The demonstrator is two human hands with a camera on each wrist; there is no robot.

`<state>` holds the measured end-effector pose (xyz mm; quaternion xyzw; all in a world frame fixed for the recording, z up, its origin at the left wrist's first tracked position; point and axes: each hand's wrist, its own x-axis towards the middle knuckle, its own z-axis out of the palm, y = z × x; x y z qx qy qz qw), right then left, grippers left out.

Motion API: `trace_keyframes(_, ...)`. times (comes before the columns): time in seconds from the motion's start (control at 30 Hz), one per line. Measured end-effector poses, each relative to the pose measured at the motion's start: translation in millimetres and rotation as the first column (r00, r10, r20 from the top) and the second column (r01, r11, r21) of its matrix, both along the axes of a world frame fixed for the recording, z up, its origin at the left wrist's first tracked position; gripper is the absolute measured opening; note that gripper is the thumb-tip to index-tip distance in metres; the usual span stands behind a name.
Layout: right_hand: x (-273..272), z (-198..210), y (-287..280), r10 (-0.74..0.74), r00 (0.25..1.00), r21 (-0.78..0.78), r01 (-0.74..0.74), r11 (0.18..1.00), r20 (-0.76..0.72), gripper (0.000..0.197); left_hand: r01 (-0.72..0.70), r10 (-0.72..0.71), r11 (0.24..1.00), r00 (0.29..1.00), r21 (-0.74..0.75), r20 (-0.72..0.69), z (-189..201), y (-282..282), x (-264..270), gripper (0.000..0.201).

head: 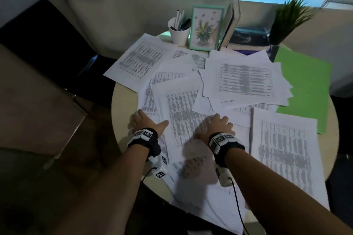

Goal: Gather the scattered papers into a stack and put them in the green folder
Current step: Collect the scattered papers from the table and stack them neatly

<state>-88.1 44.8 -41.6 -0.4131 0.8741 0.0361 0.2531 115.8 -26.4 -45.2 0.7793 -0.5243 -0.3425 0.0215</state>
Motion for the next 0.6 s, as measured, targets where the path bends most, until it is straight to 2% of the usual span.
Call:
trace_keyframes(0.1, 11.9, -7.7, -7.0, -0.042, 0.999, -0.047, 0.042, 0.998, 0.005, 0.076, 0.071, -0.071, 0.997, 0.998, -0.022, 0.0, 6.1, -8.1, 3.8, 0.107)
trace_keyframes(0.2, 12.8, -6.2, -15.6, -0.126, 0.988, -0.043, 0.131, 0.99, 0.089, 0.084, 0.043, -0.045, 0.991, 0.999, -0.128, -0.017, 14.5, -22.9, 3.7, 0.095)
trace_keyframes(0.33, 11.2, -9.4, -13.2, -0.228, 0.953, -0.051, 0.242, 0.969, 0.2, 0.084, -0.071, 0.069, 0.993, 0.997, -0.093, -0.027, 11.2, -46.1, 10.8, 0.093)
trace_keyframes(0.5, 12.9, -12.0, -2.1, -0.292, 0.93, -0.118, 0.323, 0.939, 0.224, 0.078, 0.025, -0.026, 0.996, 1.0, -0.081, -0.012, 10.0, -58.3, 10.7, 0.097)
trace_keyframes(0.6, 14.0, -9.6, -3.0, -0.307, 0.93, -0.116, 0.333, 0.936, 0.201, 0.084, 0.016, -0.012, 0.993, 0.999, -0.121, 0.038, 6.3, -70.3, 16.4, 0.083)
